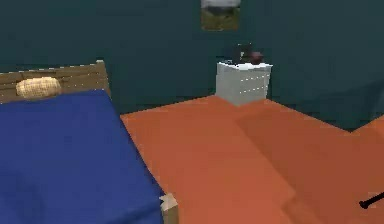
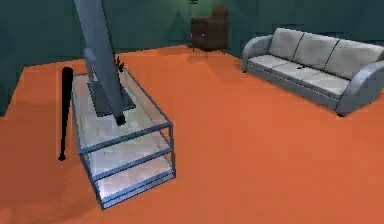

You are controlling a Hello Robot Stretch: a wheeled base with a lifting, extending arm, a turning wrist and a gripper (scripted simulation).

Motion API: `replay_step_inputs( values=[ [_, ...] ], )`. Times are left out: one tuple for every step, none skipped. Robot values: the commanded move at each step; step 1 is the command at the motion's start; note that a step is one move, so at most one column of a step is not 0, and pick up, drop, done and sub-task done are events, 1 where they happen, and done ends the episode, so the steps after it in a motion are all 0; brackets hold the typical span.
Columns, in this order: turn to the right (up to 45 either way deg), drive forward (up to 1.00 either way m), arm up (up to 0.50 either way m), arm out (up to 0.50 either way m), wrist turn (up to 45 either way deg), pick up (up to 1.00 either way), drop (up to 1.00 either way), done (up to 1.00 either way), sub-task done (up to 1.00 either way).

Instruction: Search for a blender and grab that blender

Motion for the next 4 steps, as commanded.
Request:
replay_step_inputs(
  values=[
    [-45.0, 0.00, 0.00, 0.00, 0.0, 0.00, 0.00, 0.00, 0.00],
    [-45.0, 0.00, 0.00, 0.00, 0.0, 0.00, 0.00, 0.00, 0.00],
    [-45.0, 0.00, 0.00, 0.00, 0.0, 0.00, 0.00, 0.00, 0.00],
    [-42.0, 0.00, 0.00, 0.00, 0.0, 0.00, 0.00, 0.00, 0.00]
  ],
)
